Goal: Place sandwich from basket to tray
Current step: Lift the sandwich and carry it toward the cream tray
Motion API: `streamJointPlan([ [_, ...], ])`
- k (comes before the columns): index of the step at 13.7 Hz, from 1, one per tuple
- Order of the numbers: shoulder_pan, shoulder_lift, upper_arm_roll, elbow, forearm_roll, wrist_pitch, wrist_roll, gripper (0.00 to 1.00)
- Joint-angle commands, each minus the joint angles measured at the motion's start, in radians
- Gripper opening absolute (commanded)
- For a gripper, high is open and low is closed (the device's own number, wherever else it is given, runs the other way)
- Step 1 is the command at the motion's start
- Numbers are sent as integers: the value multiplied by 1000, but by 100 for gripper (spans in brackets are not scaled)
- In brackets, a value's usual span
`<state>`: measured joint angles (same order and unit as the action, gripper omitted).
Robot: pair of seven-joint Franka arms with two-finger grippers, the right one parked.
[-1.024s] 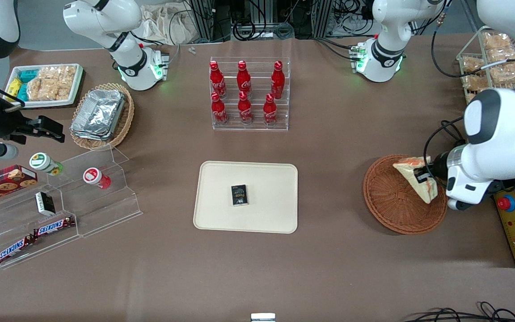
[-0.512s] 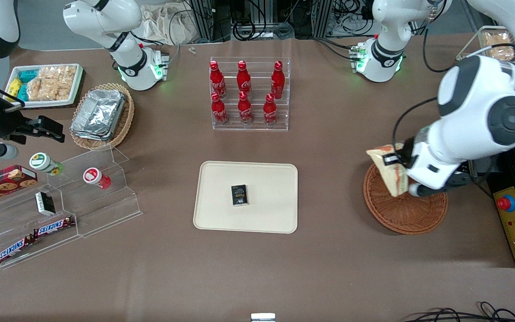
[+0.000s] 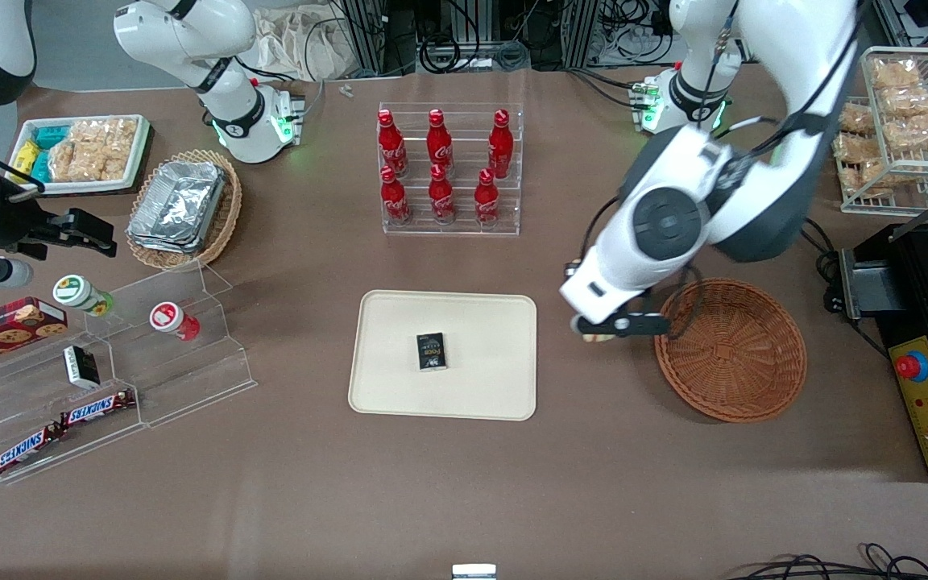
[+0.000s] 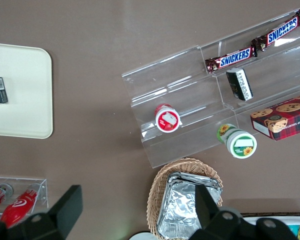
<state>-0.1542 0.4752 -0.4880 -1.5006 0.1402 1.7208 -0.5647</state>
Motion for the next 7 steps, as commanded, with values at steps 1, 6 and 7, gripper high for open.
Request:
streamJointPlan([
  [1,-82,127,3,62,71,60,-49,0],
  [6,-140,249,5,59,119,216,-53,0],
  [7,-146,266,6,59,131,261,-55,0],
])
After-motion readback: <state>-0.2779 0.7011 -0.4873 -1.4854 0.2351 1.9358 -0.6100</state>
